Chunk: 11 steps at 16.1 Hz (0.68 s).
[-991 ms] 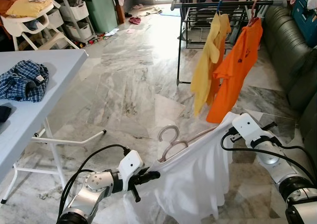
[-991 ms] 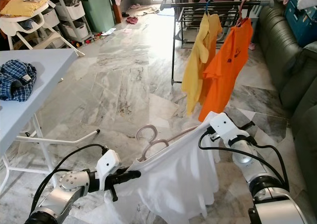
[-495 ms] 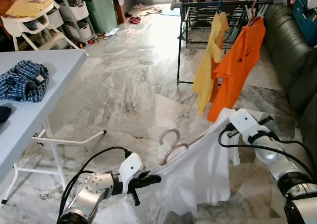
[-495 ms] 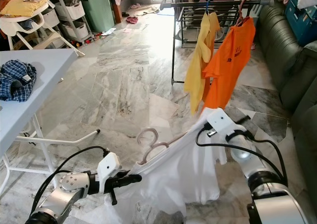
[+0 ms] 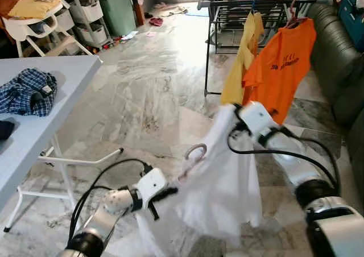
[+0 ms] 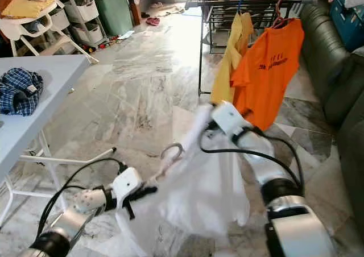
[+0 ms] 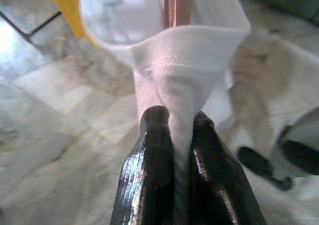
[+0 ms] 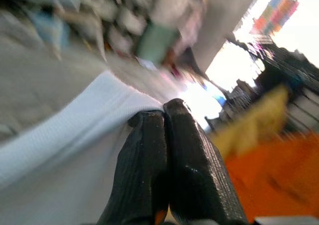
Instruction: Hang hanger
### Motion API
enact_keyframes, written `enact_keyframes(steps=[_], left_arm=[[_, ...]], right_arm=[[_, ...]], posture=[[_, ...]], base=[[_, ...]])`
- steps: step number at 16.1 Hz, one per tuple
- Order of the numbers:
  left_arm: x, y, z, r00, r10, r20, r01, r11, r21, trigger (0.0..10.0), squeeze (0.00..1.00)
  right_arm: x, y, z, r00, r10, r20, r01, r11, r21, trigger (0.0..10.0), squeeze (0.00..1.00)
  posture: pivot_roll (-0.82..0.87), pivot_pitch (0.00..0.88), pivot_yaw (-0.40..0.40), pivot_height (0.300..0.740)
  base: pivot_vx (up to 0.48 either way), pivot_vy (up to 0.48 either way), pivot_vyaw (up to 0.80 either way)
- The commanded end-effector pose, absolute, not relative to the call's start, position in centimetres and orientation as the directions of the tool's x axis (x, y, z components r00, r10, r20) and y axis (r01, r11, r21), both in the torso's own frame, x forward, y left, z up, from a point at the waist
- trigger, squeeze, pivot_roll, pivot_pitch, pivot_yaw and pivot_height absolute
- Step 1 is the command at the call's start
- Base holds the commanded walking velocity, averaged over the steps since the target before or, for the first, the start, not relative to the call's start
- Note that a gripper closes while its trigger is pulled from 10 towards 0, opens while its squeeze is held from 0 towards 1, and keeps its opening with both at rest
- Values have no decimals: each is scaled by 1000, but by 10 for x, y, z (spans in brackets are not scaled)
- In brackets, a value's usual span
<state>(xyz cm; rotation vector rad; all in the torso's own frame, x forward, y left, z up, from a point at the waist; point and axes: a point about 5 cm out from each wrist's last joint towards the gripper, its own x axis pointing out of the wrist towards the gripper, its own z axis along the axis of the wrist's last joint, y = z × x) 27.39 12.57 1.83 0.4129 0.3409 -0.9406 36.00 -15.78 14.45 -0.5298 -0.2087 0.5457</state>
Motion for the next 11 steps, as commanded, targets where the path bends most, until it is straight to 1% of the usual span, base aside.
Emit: enact_keyframes(steps=[1,2,4,5,6,7,8,9,10,11], left_arm=[[278,127,20,577,-681,-452,813,531,238,10000,0],[281,126,19,601,-655,-458,796,544,266,10000,0],[283,126,17,617,-625,-478,784,543,300,10000,0],[285,124,17,624,-623,-471,778,548,306,10000,0],[286,122,17,627,-625,-466,776,550,308,10000,0],[287,121,19,628,-632,-453,776,550,309,10000,0],[288,119,21,633,-641,-435,773,552,311,10000,0],[289,121,23,638,-647,-418,770,556,314,10000,0],[290,123,26,641,-654,-402,767,562,309,10000,0],[290,124,28,638,-663,-391,770,558,310,10000,0]], right_arm=[[358,-146,152,789,610,76,-489,699,-522,0,0],[352,-138,148,753,656,54,-542,664,-515,0,0],[347,-132,142,722,692,27,-595,640,-487,0,0],[339,-129,125,686,725,-68,-660,580,-477,0,0],[334,-129,114,663,737,-130,-695,543,-471,0,0],[330,-132,102,652,729,-208,-719,509,-474,9451,0],[328,-139,90,674,682,-284,-709,487,-510,10000,0],[328,-148,84,709,629,-319,-686,511,-518,10000,0],[331,-157,82,753,573,-322,-649,568,-506,10000,0],[332,-163,80,780,526,-339,-620,577,-531,10000,0]], posture=[[-126,47,111,740],[-129,47,109,740],[-131,47,109,740],[-134,43,110,740],[-134,42,111,740],[-134,40,111,740],[-135,39,112,740],[-134,38,112,740],[-135,36,113,740],[-135,37,113,740]], base=[[0,0,0],[0,0,0],[0,0,0],[0,0,0],[0,0,0],[0,0,0],[0,0,0],[0,0,0],[0,0,0],[0,0,0]])
